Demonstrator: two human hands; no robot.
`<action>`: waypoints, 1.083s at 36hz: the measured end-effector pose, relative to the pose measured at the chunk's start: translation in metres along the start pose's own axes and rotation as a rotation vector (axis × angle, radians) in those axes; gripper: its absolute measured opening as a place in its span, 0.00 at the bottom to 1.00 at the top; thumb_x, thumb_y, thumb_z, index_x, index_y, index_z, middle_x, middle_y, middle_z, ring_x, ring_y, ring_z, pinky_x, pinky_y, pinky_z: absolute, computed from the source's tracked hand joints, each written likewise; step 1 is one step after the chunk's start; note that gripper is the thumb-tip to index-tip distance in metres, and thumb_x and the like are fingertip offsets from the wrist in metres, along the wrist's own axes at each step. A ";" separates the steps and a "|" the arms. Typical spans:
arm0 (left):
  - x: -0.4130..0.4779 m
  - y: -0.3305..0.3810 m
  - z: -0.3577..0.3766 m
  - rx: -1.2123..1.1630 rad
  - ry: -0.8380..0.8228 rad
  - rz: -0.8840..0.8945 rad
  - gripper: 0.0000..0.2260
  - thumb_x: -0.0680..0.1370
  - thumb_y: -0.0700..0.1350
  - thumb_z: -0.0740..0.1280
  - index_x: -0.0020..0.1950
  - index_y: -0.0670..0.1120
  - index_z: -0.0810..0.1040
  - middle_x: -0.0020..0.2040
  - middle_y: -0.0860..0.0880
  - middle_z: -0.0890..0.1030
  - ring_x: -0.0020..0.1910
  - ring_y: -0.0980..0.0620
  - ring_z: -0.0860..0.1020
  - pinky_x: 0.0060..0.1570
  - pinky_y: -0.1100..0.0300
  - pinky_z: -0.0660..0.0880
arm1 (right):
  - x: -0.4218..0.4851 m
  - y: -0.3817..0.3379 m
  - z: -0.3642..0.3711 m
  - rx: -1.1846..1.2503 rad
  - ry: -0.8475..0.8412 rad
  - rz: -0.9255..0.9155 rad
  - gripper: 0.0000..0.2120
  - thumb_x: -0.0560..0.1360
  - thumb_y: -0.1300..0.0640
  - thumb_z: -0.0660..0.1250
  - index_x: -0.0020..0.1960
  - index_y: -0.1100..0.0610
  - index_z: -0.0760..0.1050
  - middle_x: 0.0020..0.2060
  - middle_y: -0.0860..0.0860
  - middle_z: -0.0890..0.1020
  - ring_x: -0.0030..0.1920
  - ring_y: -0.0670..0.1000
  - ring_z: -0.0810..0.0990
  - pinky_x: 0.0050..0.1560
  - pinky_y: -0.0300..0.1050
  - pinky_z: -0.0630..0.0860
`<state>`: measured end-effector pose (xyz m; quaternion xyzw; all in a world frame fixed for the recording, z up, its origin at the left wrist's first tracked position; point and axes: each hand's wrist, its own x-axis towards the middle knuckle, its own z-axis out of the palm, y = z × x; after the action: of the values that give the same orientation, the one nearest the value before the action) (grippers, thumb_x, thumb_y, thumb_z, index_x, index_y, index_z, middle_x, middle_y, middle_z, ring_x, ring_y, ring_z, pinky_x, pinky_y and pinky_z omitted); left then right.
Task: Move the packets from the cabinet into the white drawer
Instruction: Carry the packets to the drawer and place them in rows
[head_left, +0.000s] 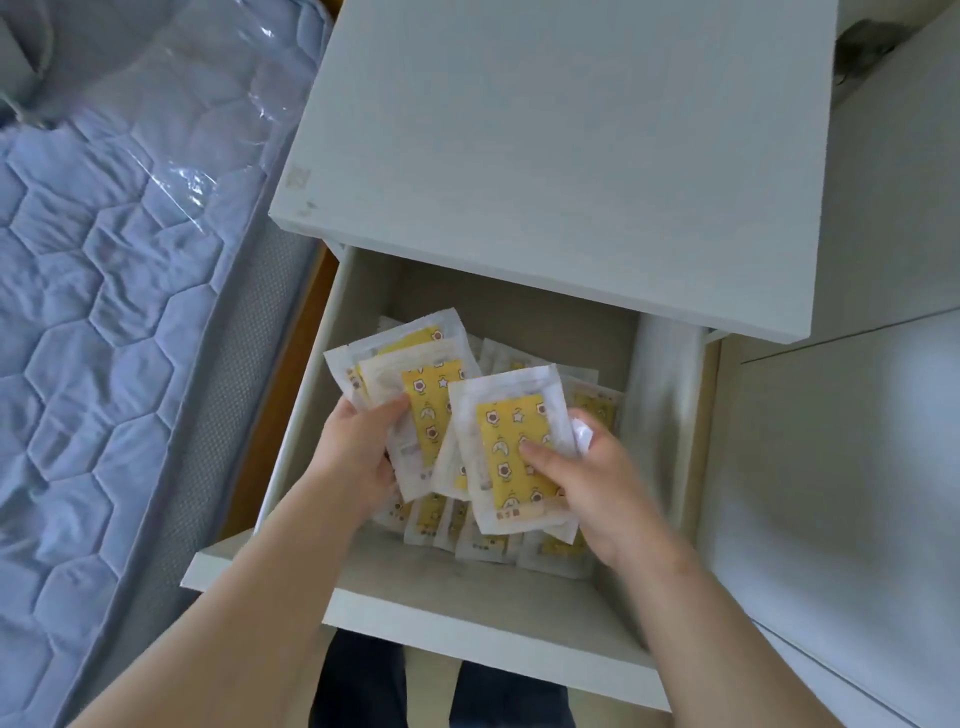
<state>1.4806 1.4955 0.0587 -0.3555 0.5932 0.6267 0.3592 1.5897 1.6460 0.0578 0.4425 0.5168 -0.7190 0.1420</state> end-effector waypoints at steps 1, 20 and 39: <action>0.001 0.002 -0.003 0.045 -0.009 0.021 0.08 0.79 0.41 0.63 0.55 0.51 0.77 0.49 0.48 0.84 0.44 0.47 0.84 0.39 0.47 0.80 | 0.001 -0.003 -0.002 0.047 -0.006 0.006 0.13 0.72 0.62 0.71 0.53 0.49 0.75 0.44 0.49 0.85 0.44 0.51 0.85 0.46 0.52 0.81; -0.001 -0.002 0.009 -0.107 -0.036 -0.020 0.06 0.81 0.47 0.59 0.54 0.52 0.75 0.44 0.49 0.84 0.43 0.46 0.83 0.45 0.43 0.79 | 0.017 0.001 0.049 0.377 0.271 0.014 0.03 0.73 0.60 0.70 0.46 0.54 0.78 0.40 0.50 0.84 0.39 0.48 0.83 0.34 0.43 0.80; 0.006 0.000 0.003 0.157 -0.082 0.130 0.05 0.78 0.46 0.63 0.53 0.52 0.76 0.44 0.50 0.85 0.40 0.49 0.84 0.37 0.48 0.82 | 0.016 0.010 0.054 0.117 0.038 0.064 0.16 0.75 0.62 0.68 0.59 0.49 0.71 0.50 0.46 0.82 0.51 0.47 0.81 0.50 0.46 0.78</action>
<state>1.4773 1.4987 0.0536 -0.2610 0.6469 0.6145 0.3685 1.5605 1.5986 0.0437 0.4798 0.4621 -0.7346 0.1292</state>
